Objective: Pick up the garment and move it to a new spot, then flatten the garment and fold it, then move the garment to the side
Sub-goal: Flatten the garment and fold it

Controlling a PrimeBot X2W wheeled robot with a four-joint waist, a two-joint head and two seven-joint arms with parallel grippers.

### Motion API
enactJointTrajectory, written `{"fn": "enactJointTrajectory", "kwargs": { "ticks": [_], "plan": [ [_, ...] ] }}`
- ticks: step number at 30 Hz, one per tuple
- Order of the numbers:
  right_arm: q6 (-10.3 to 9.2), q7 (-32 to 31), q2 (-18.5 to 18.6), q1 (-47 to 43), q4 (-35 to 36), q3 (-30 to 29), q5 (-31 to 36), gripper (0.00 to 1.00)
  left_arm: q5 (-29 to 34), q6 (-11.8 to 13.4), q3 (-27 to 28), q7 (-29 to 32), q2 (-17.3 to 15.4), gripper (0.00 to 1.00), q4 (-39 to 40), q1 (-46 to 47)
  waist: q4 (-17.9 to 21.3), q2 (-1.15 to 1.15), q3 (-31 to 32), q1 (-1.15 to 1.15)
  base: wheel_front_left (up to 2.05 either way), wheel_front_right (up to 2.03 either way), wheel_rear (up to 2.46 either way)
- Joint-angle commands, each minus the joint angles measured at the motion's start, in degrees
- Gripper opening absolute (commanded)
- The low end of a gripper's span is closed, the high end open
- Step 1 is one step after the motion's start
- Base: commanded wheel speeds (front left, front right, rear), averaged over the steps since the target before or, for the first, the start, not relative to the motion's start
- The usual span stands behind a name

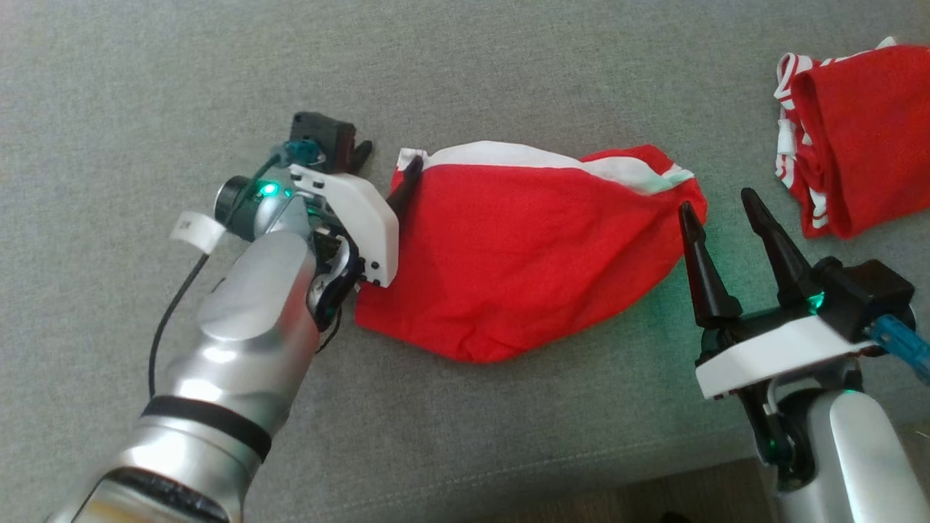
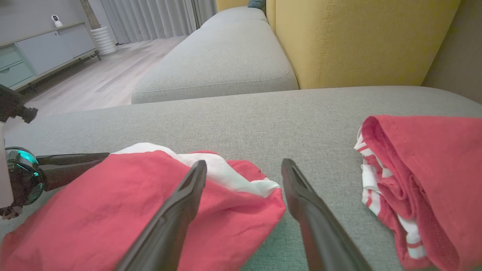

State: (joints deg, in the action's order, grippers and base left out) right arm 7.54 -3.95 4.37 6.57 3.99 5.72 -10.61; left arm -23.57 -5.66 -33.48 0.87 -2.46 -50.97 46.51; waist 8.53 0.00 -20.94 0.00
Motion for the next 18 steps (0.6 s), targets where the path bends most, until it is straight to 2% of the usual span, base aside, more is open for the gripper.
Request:
{"fn": "enactJointTrajectory", "kwargs": {
  "ticks": [1,6,12,13,15,18],
  "plan": [
    [-0.05,0.43,-0.22,1.50,1.71,1.05,-0.26,1.00,0.58,-0.44,-0.36,-0.21,-0.57,1.00,-0.17,1.86,0.05,0.00,-0.13,0.00,0.00,0.00,0.00],
    [-0.05,0.32,-0.32,1.62,1.49,0.89,-0.42,1.00,1.53,-0.89,-3.50,-0.37,-0.49,1.00,-1.93,2.68,0.02,0.00,-0.14,0.00,0.00,0.00,0.00],
    [-0.05,-0.07,-0.35,1.78,1.17,0.87,-0.50,1.00,1.85,-1.54,-10.89,1.45,-0.44,1.00,-2.94,2.51,0.05,0.00,0.01,0.00,0.00,0.00,0.00],
    [-0.05,-0.13,-0.34,1.81,1.11,0.77,-0.48,1.00,1.62,-1.57,-11.57,1.59,-0.44,0.75,-3.02,2.54,0.10,0.00,0.02,0.00,0.00,0.00,0.00],
    [-0.05,-0.28,-0.30,1.83,0.95,0.26,-0.49,1.00,1.07,-1.60,-12.43,1.40,-0.44,0.02,-3.19,2.72,0.15,0.00,0.04,0.00,0.00,0.00,0.00],
    [-0.05,-0.48,-0.12,1.85,0.74,-0.92,-0.21,1.00,1.06,-1.05,-13.49,0.22,-0.43,0.00,-3.55,3.29,-0.04,0.00,0.02,0.00,0.00,0.00,0.00]
  ]
}}
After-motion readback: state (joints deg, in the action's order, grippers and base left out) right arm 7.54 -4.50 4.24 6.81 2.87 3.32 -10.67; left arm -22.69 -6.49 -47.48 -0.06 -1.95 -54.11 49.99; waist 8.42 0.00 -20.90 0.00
